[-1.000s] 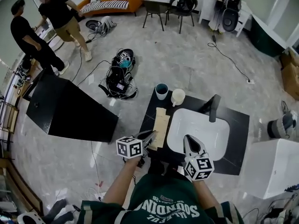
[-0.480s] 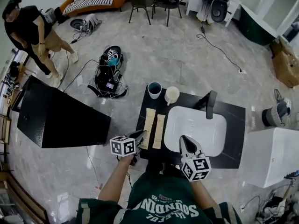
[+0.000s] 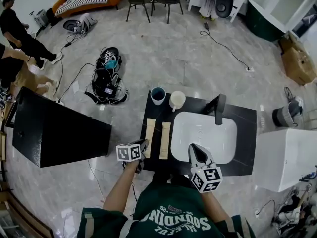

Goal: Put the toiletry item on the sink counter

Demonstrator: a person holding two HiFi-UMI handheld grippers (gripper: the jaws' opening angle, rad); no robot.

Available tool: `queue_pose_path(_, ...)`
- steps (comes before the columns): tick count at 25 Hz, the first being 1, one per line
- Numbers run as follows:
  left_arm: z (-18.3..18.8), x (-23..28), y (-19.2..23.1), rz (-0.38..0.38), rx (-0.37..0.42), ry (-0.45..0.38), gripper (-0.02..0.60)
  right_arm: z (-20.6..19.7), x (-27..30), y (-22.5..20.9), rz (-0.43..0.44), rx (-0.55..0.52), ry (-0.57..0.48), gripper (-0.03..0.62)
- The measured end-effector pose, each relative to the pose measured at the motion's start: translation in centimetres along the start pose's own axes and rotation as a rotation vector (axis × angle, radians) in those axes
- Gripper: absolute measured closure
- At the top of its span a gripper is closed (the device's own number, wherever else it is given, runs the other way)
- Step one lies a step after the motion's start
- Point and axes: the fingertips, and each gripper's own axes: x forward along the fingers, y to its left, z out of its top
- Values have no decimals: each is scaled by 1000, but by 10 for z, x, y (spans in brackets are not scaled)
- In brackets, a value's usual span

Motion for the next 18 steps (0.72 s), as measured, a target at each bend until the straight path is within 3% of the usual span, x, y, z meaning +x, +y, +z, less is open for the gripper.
queue_pose_path(13,-17,33,36,139,30,88,540,1,11,2,-25,-10,8,551)
queue_pose_path(18,-18,34,38,151,62,97,495,5,11,2,-31,-13,0,551)
